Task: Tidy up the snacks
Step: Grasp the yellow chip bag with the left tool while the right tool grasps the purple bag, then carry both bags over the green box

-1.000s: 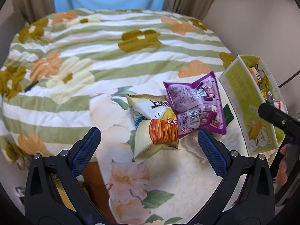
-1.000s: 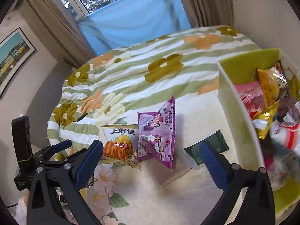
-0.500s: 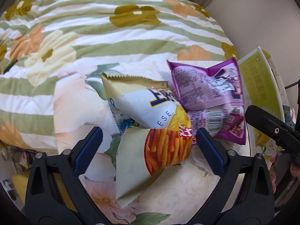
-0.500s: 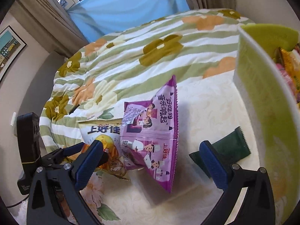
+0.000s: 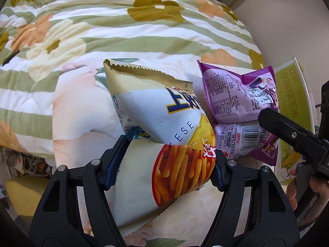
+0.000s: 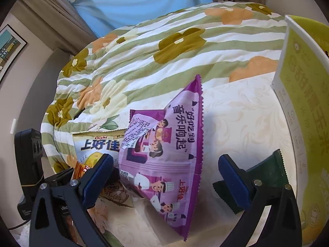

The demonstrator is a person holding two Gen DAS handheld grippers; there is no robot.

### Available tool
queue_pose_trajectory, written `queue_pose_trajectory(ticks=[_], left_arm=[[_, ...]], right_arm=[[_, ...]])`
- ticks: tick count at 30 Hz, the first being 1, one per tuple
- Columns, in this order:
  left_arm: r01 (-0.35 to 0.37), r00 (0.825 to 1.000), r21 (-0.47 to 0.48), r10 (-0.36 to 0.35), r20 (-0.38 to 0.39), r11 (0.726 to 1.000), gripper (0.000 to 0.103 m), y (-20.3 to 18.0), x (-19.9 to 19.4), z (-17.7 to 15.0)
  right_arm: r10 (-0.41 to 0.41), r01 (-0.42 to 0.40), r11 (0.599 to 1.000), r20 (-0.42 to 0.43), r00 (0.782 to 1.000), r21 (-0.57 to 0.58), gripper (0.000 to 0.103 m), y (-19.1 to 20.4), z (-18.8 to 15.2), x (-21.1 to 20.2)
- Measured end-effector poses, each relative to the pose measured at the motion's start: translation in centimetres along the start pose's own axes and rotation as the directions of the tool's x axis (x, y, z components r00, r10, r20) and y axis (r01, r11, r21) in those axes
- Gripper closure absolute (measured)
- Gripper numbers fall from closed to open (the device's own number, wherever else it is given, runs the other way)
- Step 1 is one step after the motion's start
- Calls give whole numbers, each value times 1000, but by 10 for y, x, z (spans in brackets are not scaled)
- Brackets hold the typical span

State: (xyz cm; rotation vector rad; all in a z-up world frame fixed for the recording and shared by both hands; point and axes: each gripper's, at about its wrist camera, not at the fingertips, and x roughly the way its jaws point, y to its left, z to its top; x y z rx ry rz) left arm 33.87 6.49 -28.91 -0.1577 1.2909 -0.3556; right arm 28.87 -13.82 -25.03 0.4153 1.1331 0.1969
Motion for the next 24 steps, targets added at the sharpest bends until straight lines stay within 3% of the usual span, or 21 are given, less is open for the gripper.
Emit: queue_pose_trajectory(ticks=[10, 14, 24], left_arm=[[-56, 998, 1, 56, 25, 998, 36, 5, -16, -12], [-57, 998, -7, 58, 38, 998, 37, 7, -22, -15], [-68, 994, -3, 68, 83, 998, 37, 1, -53, -15]], right_arm=[[6, -7, 999, -35, 999, -42, 16, 10, 7, 16], [4, -7, 999, -66, 998, -46, 36, 11, 6, 22], [16, -18, 999, -47, 999, -46, 45, 16, 3, 5]])
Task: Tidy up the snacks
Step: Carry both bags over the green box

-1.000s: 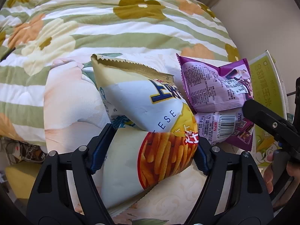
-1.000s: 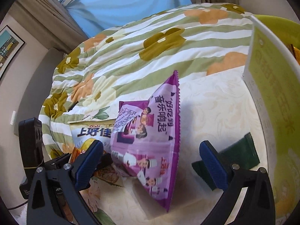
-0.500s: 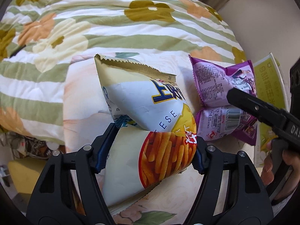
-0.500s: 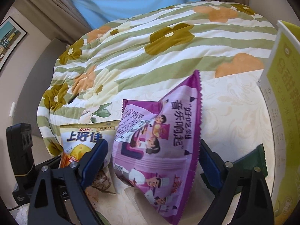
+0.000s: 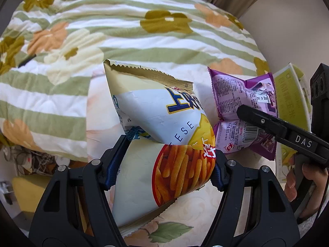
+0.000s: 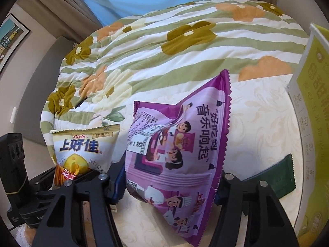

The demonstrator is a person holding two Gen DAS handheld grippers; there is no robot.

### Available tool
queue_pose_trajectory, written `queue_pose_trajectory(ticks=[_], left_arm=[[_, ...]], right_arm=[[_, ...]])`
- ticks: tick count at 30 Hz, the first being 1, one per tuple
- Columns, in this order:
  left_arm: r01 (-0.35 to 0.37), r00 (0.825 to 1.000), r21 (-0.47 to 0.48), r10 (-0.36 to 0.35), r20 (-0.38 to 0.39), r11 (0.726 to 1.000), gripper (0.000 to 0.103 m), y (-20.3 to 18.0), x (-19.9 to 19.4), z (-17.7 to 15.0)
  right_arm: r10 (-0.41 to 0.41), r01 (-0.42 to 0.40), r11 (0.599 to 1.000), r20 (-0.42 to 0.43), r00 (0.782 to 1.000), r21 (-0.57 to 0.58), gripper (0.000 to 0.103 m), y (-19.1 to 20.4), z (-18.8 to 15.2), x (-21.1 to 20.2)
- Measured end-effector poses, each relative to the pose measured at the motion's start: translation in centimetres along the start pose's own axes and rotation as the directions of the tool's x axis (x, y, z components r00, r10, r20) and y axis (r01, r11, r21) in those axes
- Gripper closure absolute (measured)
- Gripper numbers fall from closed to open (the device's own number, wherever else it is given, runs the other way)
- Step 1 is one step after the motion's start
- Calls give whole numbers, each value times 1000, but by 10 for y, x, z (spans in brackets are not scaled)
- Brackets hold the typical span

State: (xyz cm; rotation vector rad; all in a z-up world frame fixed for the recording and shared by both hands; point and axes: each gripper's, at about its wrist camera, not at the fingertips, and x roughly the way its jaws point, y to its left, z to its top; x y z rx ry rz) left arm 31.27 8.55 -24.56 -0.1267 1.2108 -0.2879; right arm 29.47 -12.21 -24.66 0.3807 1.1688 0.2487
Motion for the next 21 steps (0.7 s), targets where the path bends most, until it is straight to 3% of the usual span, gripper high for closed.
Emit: queue_pose_trajectory(ticks=[8, 17, 21], left_arm=[[-54, 993, 62, 47, 111, 997, 36, -23, -57, 10], [23, 981, 186, -58, 185, 982, 36, -89, -101, 33], [63, 972, 223, -110, 206, 973, 36, -137, -113, 43]], right_arm=[[24, -24, 1000, 89, 996, 2, 45, 11, -1, -58], [1, -2, 1000, 210, 978, 6, 45, -2, -3, -151], [-17, 11, 1000, 285, 958, 24, 45, -32, -2, -202]])
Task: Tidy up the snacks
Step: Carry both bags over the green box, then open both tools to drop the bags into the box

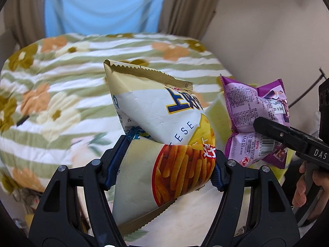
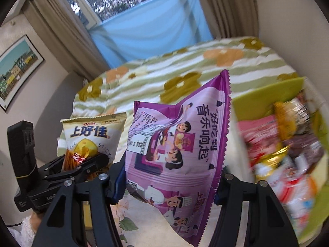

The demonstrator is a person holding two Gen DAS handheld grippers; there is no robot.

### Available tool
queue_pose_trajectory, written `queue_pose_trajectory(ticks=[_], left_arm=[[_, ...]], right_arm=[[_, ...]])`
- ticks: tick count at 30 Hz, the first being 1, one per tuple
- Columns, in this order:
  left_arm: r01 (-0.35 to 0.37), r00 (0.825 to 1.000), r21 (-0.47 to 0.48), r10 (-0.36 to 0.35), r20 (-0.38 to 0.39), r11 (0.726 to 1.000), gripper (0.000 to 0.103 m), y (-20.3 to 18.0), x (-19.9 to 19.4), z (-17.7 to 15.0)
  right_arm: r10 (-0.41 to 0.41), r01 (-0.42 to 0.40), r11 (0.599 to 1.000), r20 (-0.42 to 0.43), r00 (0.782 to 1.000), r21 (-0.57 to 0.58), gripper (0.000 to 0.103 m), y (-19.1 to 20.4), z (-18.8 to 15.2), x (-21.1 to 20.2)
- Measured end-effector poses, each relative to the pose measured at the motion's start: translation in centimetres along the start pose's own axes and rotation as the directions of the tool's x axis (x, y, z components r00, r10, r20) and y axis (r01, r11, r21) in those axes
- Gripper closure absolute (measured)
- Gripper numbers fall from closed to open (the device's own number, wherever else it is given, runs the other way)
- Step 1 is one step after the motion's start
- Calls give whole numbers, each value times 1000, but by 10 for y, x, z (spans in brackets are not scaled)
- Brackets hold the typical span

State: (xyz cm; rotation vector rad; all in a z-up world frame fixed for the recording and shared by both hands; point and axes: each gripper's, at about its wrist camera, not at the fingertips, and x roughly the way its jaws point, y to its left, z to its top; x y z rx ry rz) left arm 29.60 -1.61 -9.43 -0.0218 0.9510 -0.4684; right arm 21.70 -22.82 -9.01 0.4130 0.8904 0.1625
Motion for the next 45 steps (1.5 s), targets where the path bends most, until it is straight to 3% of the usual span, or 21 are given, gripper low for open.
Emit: queue_pose_trajectory(ticks=[7, 15, 18, 20, 21, 23, 27, 34, 45], left_arm=[[49, 999, 17, -49, 16, 999, 36, -99, 21, 31], [90, 995, -13, -90, -42, 996, 36, -208, 94, 46], [97, 993, -36, -99, -63, 995, 36, -231, 118, 48], [95, 993, -50, -98, -68, 994, 29, -241, 129, 48], [87, 993, -57, -92, -78, 995, 14, -245, 136, 49], [52, 994, -76, -58, -88, 996, 1, -247, 144, 50], [38, 994, -128, -50, -97, 991, 1, -239, 143, 40], [4, 995, -126, -17, -102, 992, 1, -216, 116, 12], [-35, 997, -123, 27, -68, 992, 1, -190, 87, 6]], right_arm=[[-56, 56, 998, 80, 995, 3, 45, -73, 21, -60], [-54, 54, 999, 62, 997, 4, 45, -173, 31, -96], [-52, 52, 999, 46, 998, 1, 45, -199, 35, -101], [-53, 53, 999, 36, 998, 2, 45, -215, 38, -103], [-50, 50, 999, 32, 998, 2, 45, -222, 38, -106], [-46, 46, 999, 21, 999, 0, 45, -230, 40, -105], [-28, 28, 1000, -4, 1000, 9, 45, -238, 42, -97], [-8, 9, 1000, -37, 999, 23, 45, -237, 41, -82], [-99, 112, 986, -101, 990, 124, 43, -230, 48, -48]])
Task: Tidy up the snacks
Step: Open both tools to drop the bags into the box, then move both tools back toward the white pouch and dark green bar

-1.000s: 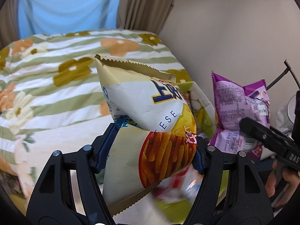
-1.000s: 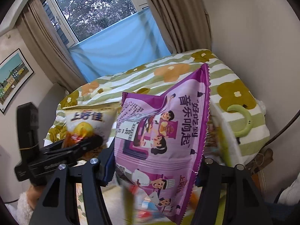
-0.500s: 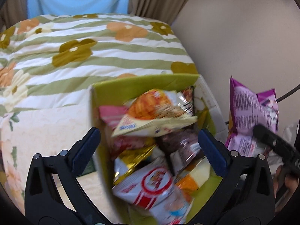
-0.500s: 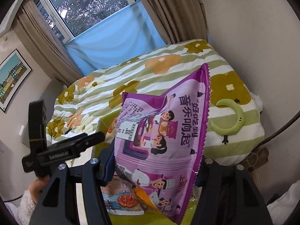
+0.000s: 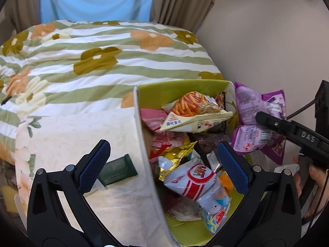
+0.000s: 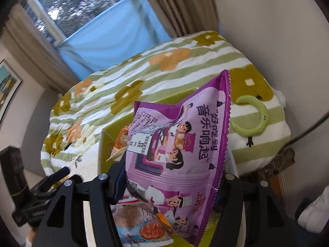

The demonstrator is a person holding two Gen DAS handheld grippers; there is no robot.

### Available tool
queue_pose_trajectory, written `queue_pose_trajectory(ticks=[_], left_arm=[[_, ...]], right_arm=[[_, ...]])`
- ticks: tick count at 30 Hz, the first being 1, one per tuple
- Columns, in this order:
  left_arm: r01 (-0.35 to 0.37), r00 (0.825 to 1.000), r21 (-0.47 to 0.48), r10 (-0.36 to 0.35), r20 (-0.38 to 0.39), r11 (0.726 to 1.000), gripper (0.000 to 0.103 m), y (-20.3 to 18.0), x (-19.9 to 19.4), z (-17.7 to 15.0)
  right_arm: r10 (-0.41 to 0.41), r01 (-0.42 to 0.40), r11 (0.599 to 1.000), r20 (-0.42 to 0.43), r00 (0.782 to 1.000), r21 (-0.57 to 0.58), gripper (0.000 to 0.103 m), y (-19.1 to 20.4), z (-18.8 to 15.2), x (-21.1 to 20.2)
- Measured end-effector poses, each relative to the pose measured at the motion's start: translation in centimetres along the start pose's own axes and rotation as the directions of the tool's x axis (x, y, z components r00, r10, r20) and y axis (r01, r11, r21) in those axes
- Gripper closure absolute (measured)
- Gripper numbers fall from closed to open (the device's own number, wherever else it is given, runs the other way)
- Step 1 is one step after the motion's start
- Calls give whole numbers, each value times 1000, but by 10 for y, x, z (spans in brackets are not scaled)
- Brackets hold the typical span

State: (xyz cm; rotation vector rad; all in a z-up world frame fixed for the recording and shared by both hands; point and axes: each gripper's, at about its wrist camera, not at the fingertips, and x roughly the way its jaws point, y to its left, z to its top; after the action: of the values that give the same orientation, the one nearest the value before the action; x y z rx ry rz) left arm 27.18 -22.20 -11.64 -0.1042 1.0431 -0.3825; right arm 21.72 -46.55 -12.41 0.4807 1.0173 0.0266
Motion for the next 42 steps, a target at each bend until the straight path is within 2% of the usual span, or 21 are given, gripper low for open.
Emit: queue_pose_trajectory(ticks=[1, 2, 3, 5, 11, 17, 21, 27, 30, 35, 42], left_arm=[[-3, 1000, -1, 3, 1, 1000, 1, 1, -1, 0], [-5, 1000, -2, 5, 2, 1000, 1, 2, -2, -1], [-6, 1000, -3, 6, 1, 1000, 1, 3, -2, -1], [-8, 1000, -4, 8, -1, 1000, 1, 2, -2, -2], [-18, 1000, -2, 18, -3, 1000, 1, -1, -5, -14], [-32, 999, -23, 33, 21, 999, 1, -3, -19, -22], [-35, 998, -42, 38, 57, 998, 1, -4, -38, -23], [-85, 989, -24, 87, 118, 996, 1, 2, -77, -34], [-108, 982, -29, 111, 154, 994, 1, 19, -98, -41], [-104, 977, -42, 110, 183, 994, 1, 60, -126, -52], [-102, 979, -20, 104, 175, 995, 1, 130, -163, -68]], right_arm=[[-1, 1, 1000, -7, 1000, 17, 42, -1, 0, 3], [-1, 2, 999, -13, 1000, 34, 36, -2, -2, 6], [-4, 5, 999, -22, 1000, 43, 19, -3, -4, 9], [-19, 20, 999, -31, 999, 30, 0, -3, -8, 11], [-65, 64, 996, -9, 998, -62, 0, -1, -23, 2], [-31, 32, 994, 15, 999, -107, 0, -2, -24, -13], [-33, 39, 987, 41, 999, -158, 0, 4, -24, -25], [-22, 43, 976, 101, 995, -214, 0, 23, -27, -53], [-6, 40, 971, 142, 990, -234, 0, 38, -33, -66], [8, 45, 963, 196, 981, -265, 0, 78, -51, -80], [45, 21, 961, 230, 972, -276, 0, 148, -89, -82]])
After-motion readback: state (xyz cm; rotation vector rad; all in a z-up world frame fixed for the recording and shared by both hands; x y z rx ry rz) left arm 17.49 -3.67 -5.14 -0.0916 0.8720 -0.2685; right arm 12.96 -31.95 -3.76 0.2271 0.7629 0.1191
